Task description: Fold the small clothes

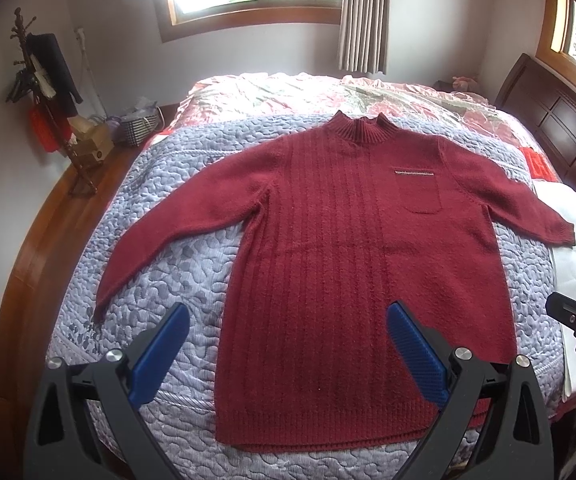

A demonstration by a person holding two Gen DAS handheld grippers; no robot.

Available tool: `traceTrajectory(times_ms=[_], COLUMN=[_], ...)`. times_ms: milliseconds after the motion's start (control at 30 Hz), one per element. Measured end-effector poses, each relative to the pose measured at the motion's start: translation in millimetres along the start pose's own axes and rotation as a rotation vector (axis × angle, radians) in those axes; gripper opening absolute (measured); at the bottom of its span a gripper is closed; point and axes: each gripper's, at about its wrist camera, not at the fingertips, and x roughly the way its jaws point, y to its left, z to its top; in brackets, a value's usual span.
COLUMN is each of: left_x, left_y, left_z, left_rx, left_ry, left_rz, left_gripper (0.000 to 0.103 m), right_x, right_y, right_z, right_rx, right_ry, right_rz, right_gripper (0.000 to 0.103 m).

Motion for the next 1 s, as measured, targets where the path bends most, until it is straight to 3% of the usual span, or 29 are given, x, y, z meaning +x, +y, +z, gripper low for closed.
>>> traceTrajectory(times_ms=[767, 900, 1000], left_x=[12, 29, 42], left_y=[-10, -29, -55], left_z=[3, 17, 38], left_rx=[-0.005, 0.01, 0.025], left_ry=[0.023, 0.028, 0.002], left_rz=[0.018, 0.016, 0.007], left_gripper=[0.099, 0.099, 0.099], right_x=[13, 28, 42], right_y=[-18, -50, -96], right_z=[8, 24, 46], right_rx=[0.004, 0.046, 0.088], right_ry=[0.012, 0.006, -0.025], right_rz=[0.017, 0.041, -0.015], right_gripper=[0.1, 0.1, 0.1])
